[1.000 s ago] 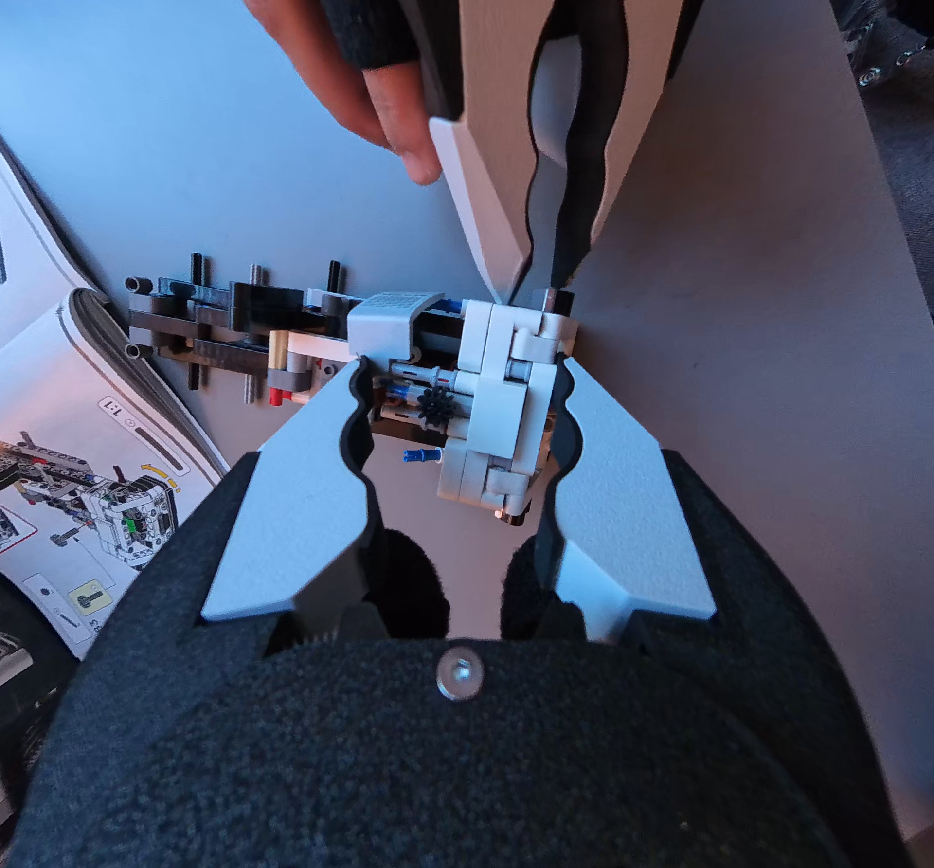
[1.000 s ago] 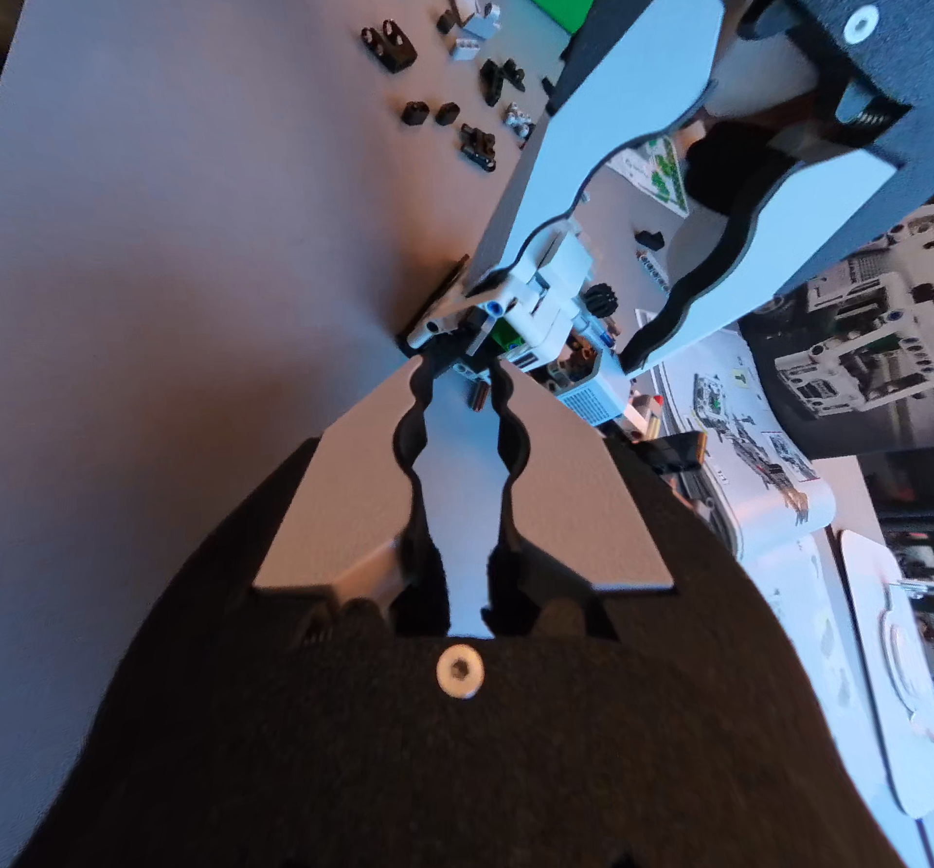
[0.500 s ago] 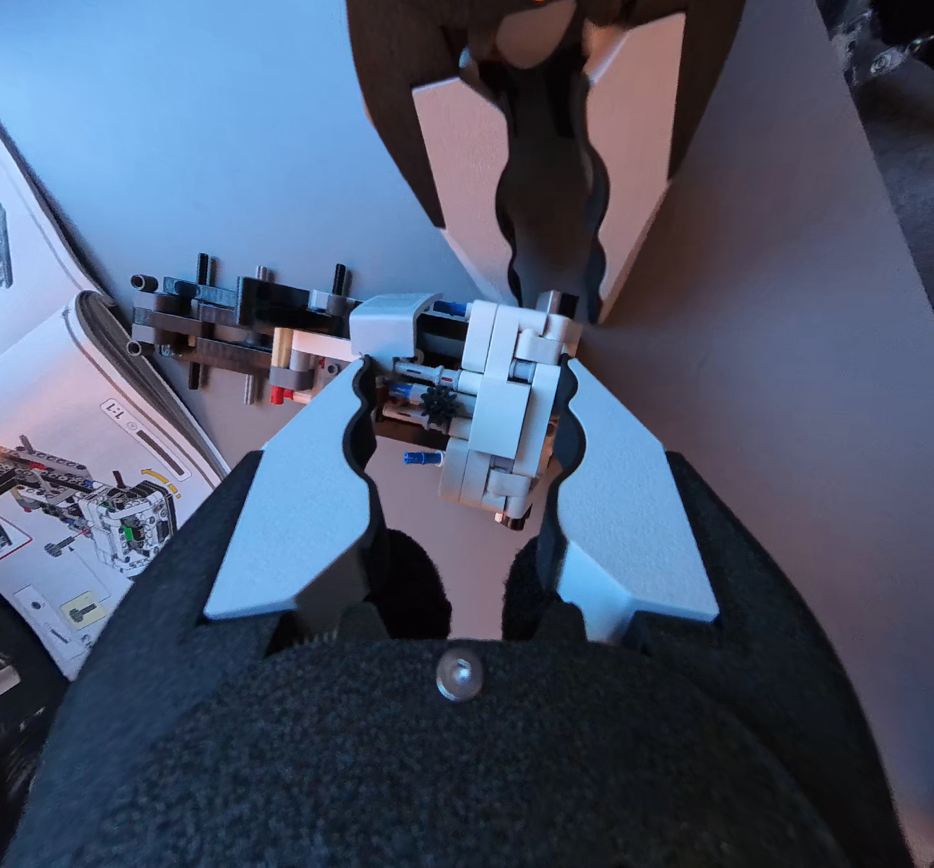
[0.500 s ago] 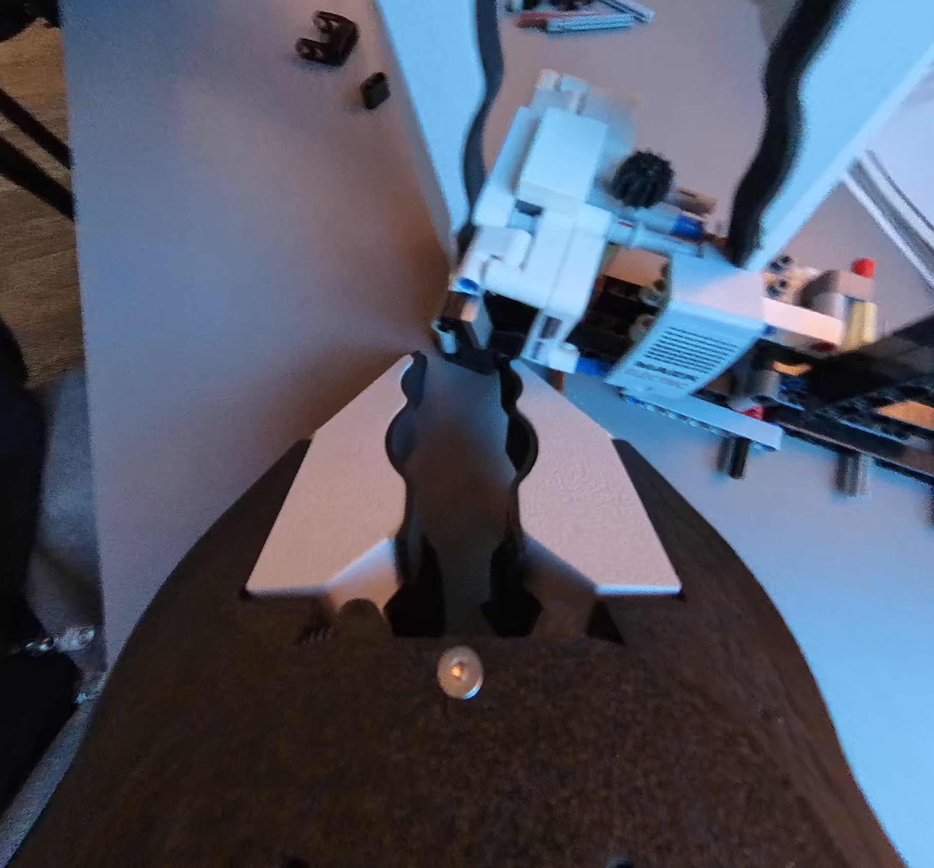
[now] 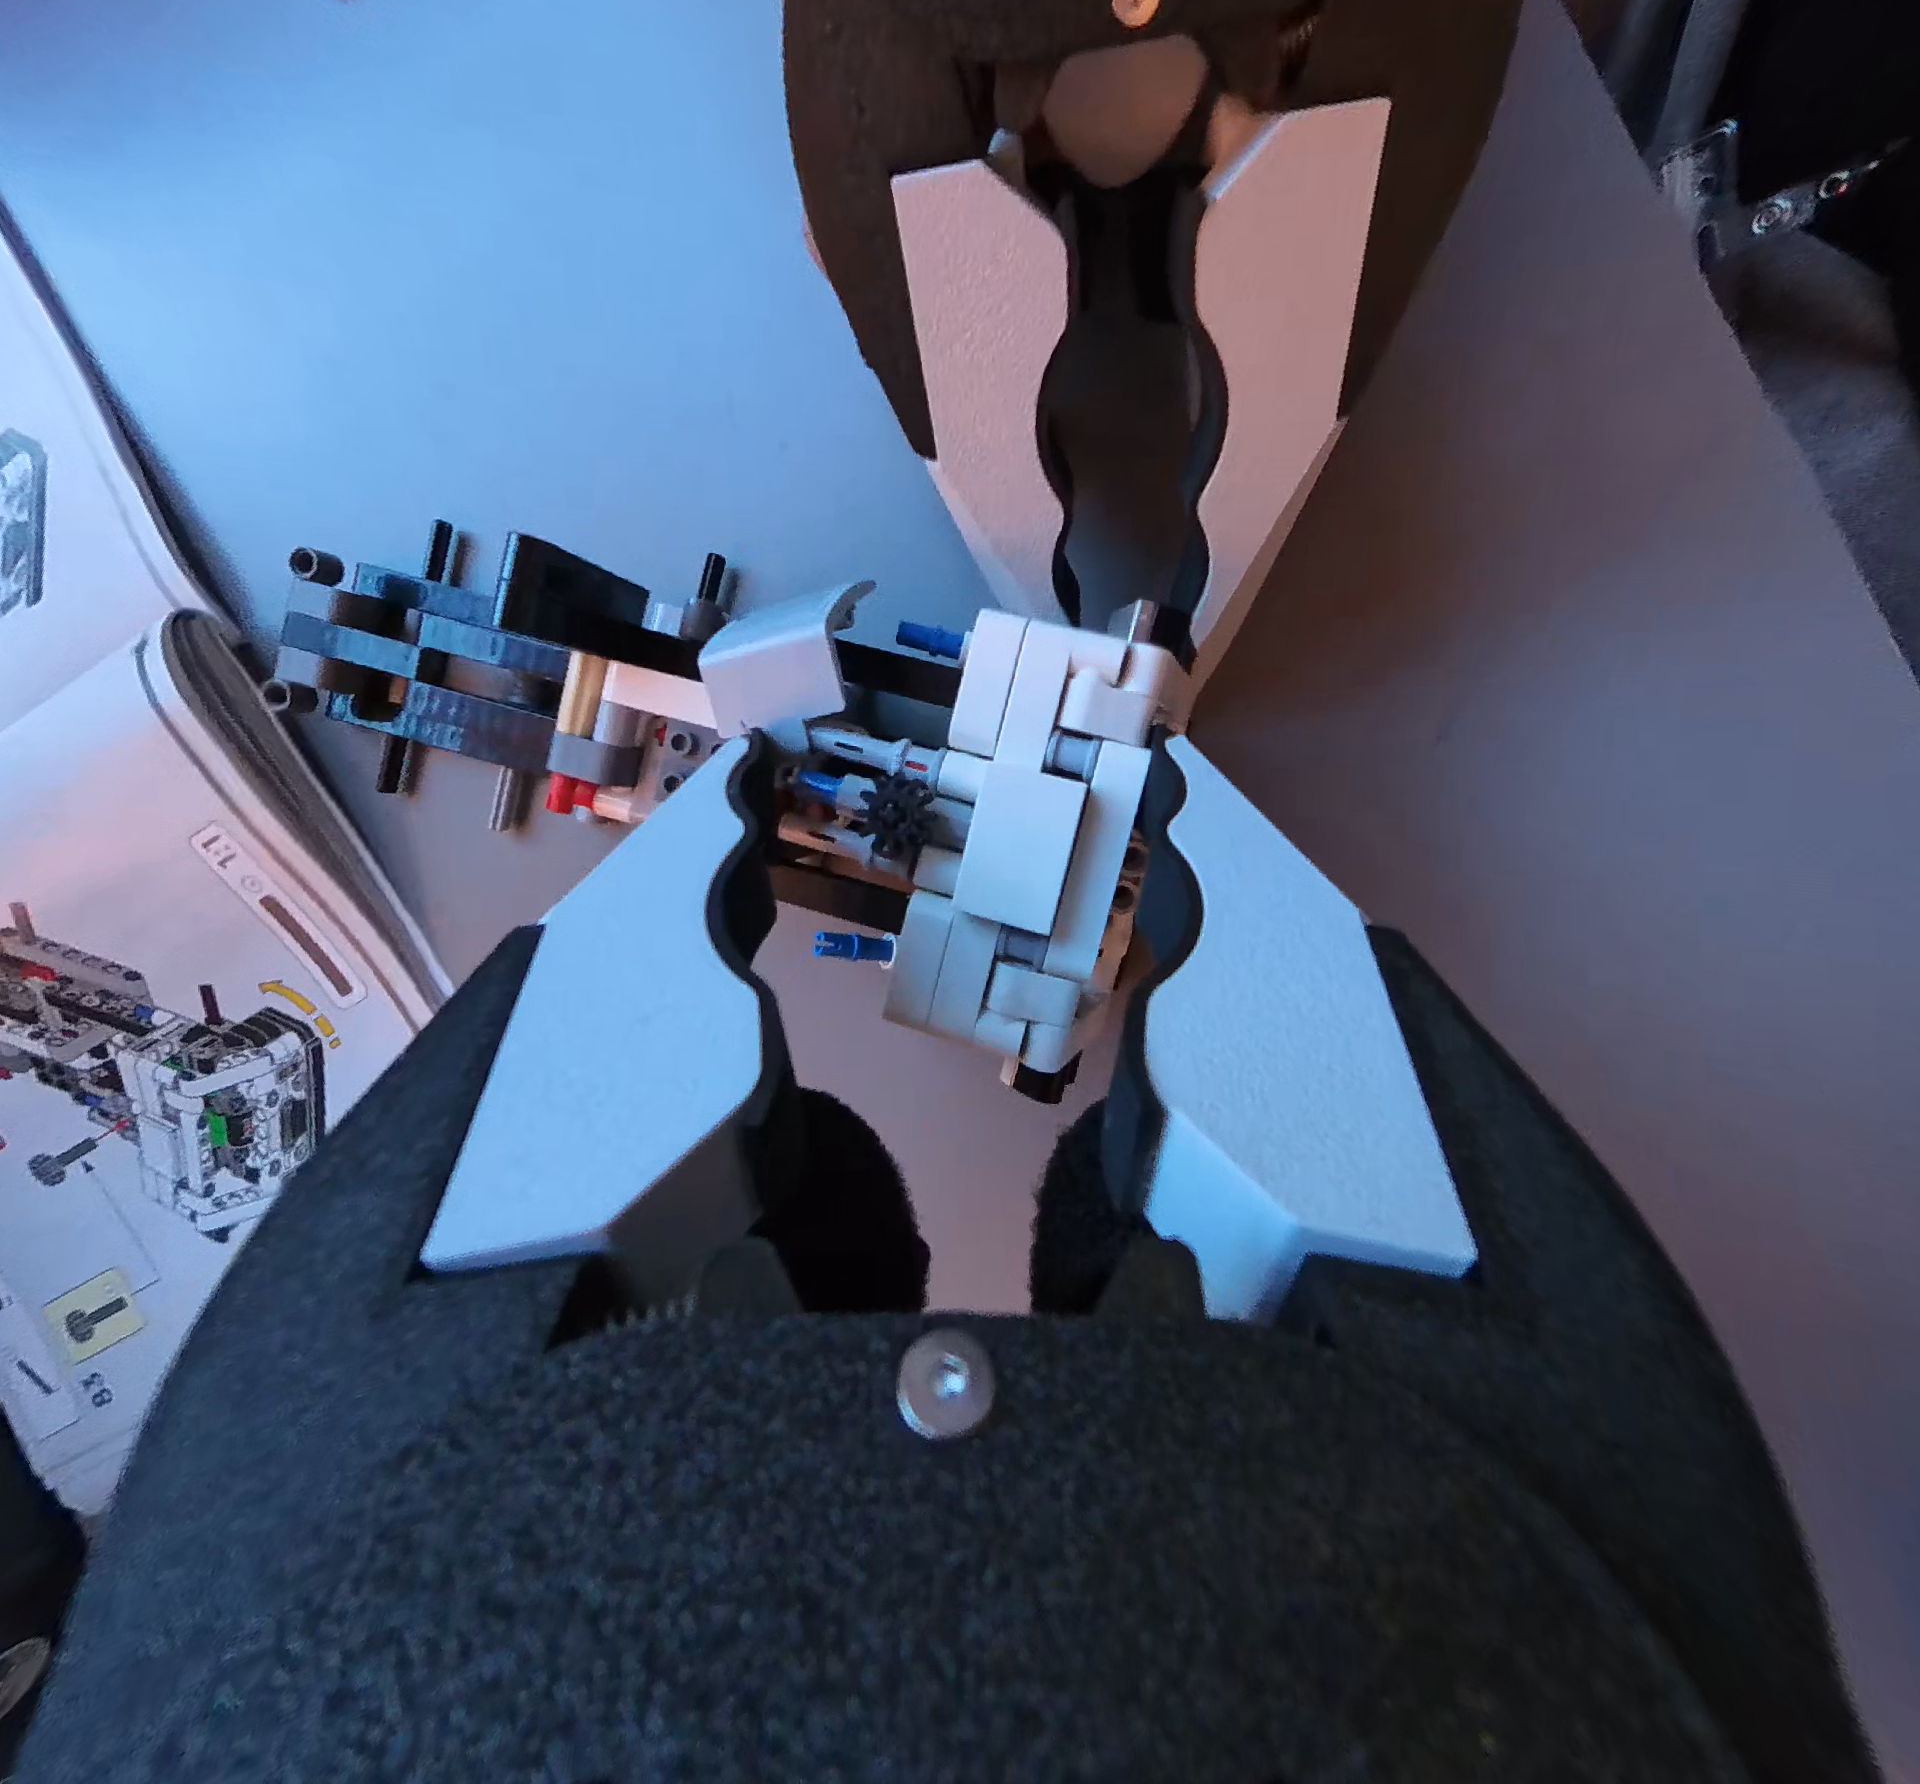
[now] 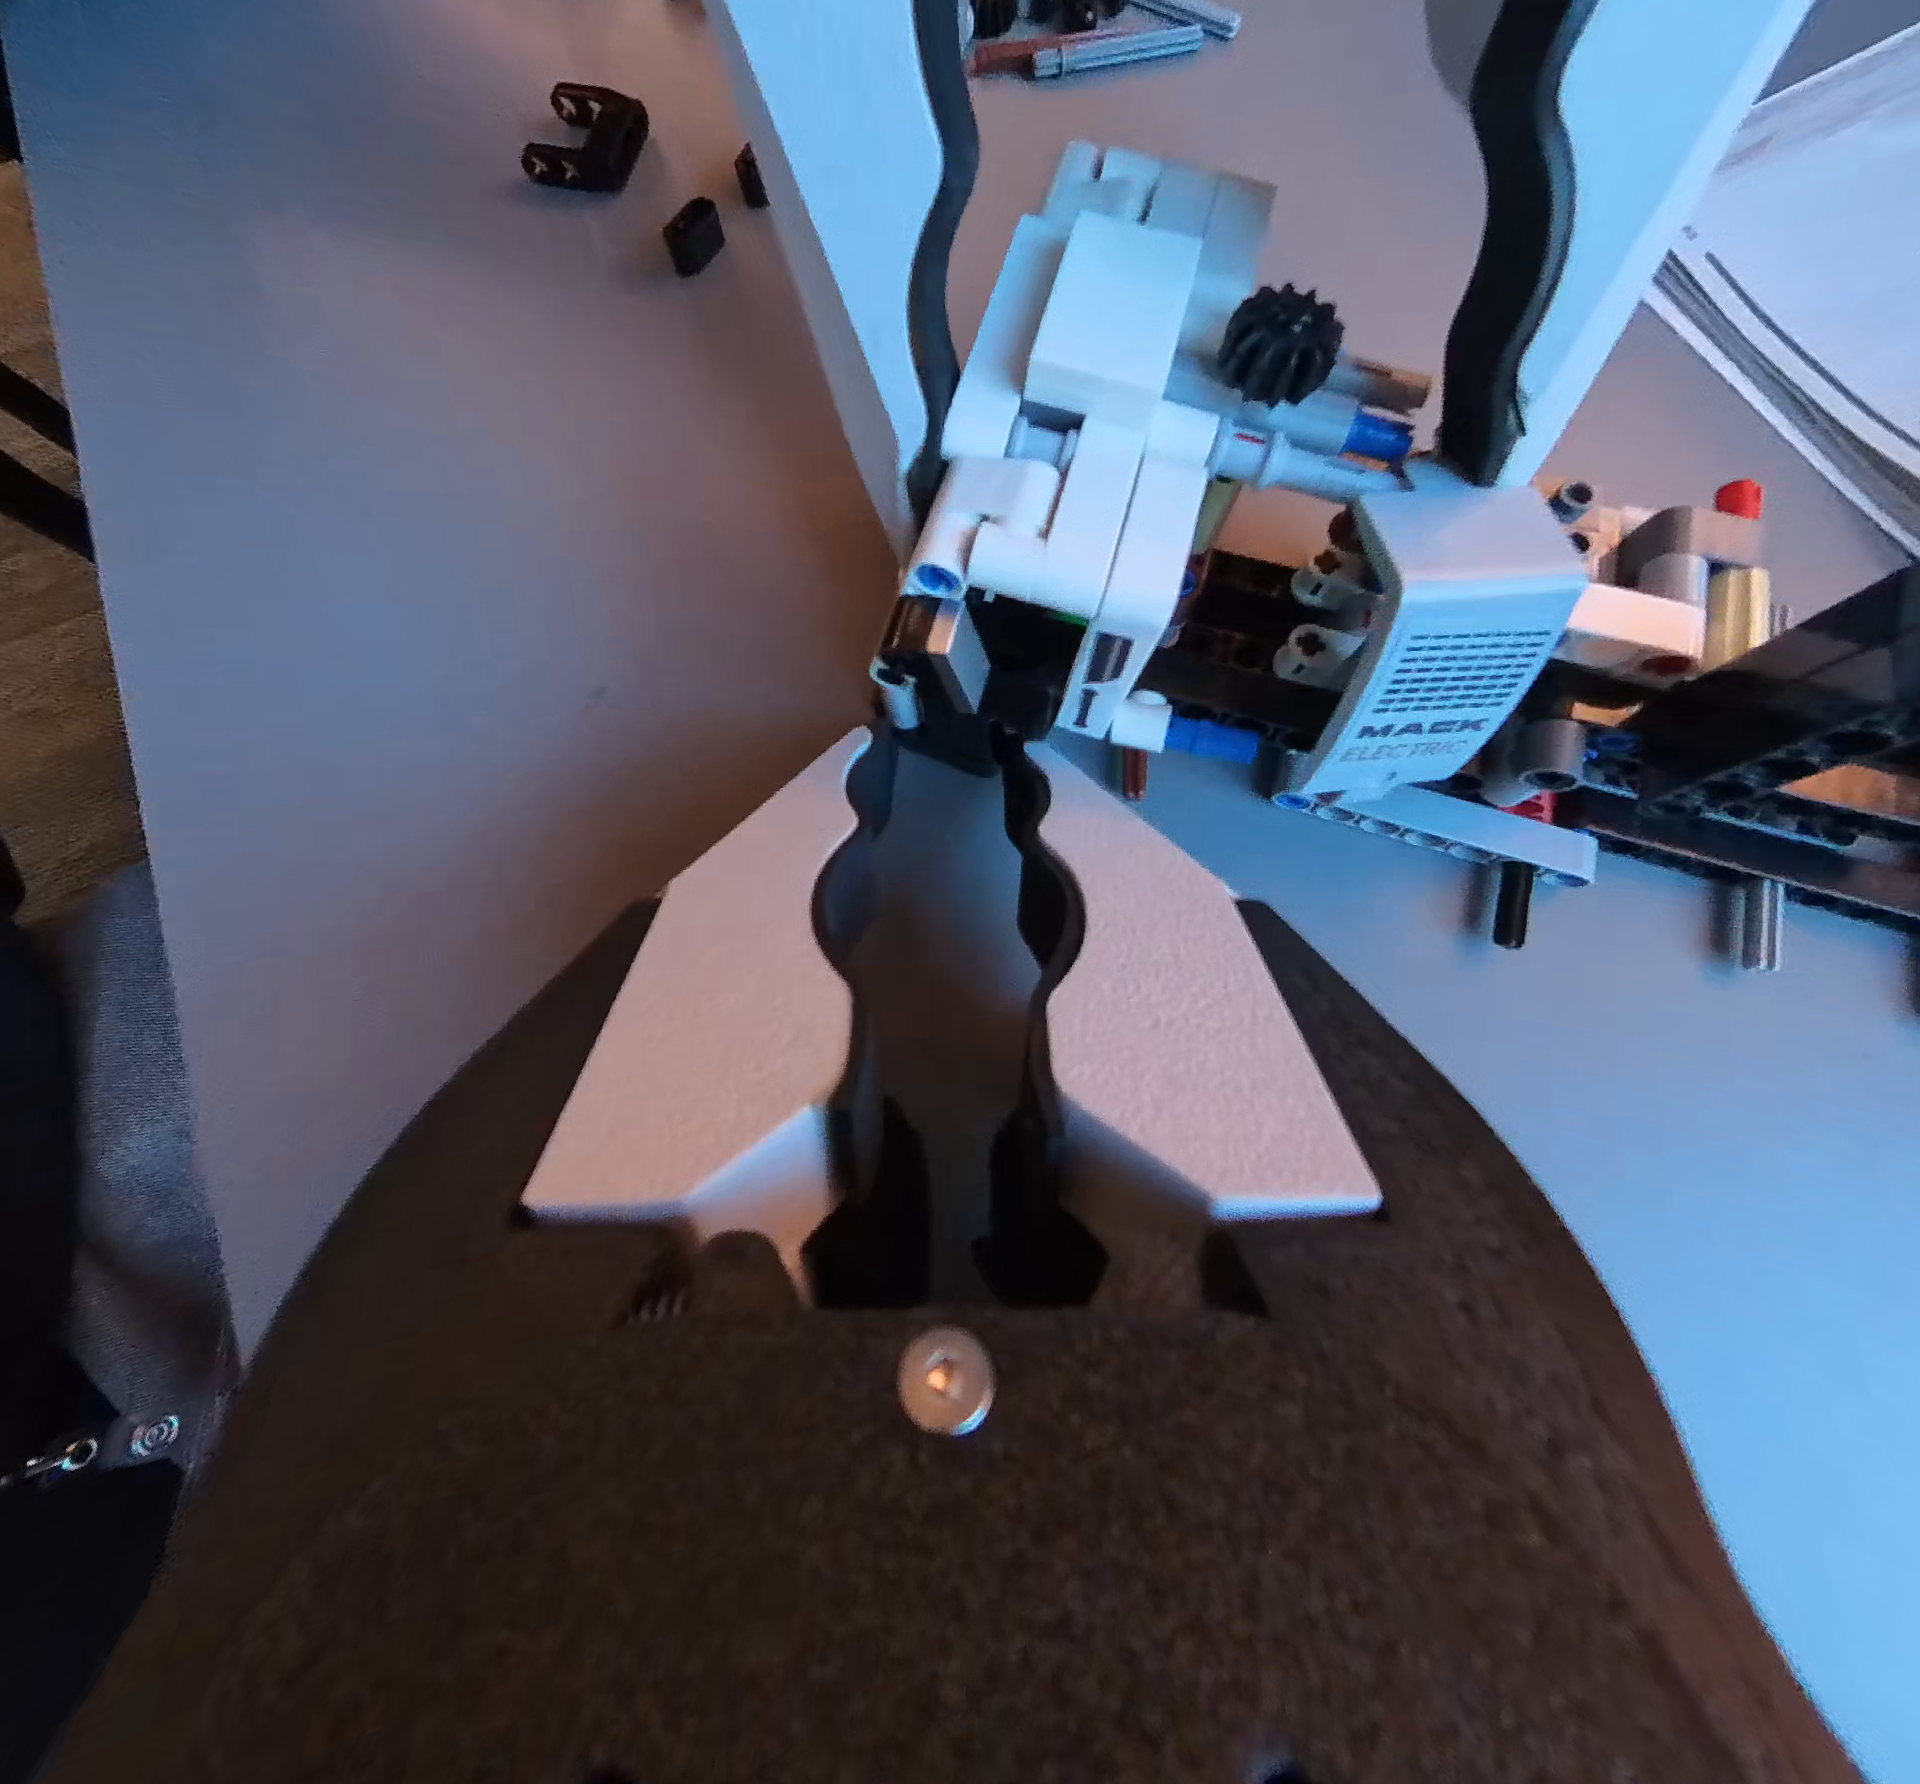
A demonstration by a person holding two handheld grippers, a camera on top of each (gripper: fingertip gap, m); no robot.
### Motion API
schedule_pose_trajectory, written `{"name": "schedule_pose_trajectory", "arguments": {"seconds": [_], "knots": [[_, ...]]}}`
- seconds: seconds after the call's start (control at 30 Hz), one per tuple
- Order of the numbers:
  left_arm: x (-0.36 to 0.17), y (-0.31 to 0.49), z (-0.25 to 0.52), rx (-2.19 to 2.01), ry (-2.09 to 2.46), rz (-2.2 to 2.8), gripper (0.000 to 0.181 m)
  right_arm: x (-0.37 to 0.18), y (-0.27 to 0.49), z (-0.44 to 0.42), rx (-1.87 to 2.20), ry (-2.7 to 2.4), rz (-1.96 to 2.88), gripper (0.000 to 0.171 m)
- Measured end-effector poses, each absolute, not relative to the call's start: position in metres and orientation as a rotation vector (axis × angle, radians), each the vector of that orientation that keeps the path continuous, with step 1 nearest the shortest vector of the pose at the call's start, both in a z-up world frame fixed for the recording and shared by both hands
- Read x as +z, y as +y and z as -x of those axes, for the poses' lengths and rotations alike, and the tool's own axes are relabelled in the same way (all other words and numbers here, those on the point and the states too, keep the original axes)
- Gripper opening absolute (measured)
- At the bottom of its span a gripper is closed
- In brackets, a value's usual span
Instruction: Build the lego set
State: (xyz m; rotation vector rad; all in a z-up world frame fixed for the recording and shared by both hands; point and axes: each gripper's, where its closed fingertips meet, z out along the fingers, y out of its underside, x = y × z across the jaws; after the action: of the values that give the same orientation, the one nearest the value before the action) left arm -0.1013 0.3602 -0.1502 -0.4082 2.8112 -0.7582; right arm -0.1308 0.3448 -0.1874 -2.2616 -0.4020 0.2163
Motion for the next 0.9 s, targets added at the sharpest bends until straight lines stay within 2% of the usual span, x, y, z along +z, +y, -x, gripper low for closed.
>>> {"name": "schedule_pose_trajectory", "arguments": {"seconds": [0.43,0.47,0.53,0.67,0.77,0.9], "knots": [[-0.151,0.357,0.104,-0.723,2.825,0.384,0.069,-0.188,0.331,0.129,0.194,-0.252,2.284,0.006],[-0.151,0.357,0.104,-0.721,2.827,0.384,0.069,-0.186,0.331,0.130,0.205,-0.260,2.272,0.008],[-0.151,0.357,0.105,-0.721,2.829,0.383,0.069,-0.182,0.332,0.129,0.188,-0.287,2.243,0.027],[-0.151,0.357,0.105,-0.716,2.830,0.382,0.069,-0.178,0.339,0.135,0.214,-0.341,2.210,0.029],[-0.151,0.356,0.105,-0.714,2.830,0.383,0.069,-0.182,0.337,0.131,0.196,-0.319,2.238,0.015],[-0.151,0.356,0.105,-0.707,2.832,0.380,0.069,-0.182,0.332,0.135,0.287,-0.236,2.255,0.010]]}}
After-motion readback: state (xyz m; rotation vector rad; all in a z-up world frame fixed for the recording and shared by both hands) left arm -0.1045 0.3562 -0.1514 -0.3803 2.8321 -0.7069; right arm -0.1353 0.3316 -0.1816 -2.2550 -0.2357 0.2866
